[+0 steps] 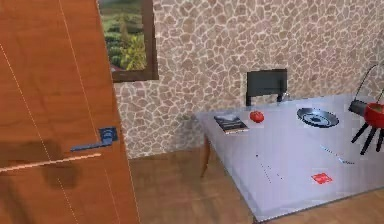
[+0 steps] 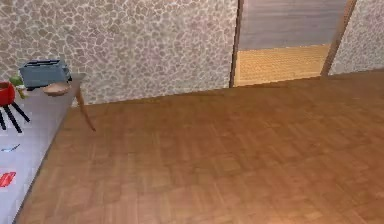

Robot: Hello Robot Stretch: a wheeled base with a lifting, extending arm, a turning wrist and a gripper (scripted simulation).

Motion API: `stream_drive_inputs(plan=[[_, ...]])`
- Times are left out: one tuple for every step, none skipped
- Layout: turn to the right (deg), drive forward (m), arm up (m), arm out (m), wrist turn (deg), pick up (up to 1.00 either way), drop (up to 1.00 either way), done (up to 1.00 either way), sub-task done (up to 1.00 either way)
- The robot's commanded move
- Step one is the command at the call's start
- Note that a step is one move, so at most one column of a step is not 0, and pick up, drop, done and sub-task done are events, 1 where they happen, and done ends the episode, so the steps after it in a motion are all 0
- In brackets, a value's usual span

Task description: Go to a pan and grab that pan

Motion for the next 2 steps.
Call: stream_drive_inputs(plan=[[45.0, 0.00, 0.00, 0.00, 0.0, 0.00, 0.00, 0.00, 0.00], [45.0, 0.00, 0.00, 0.00, 0.0, 0.00, 0.00, 0.00, 0.00]])
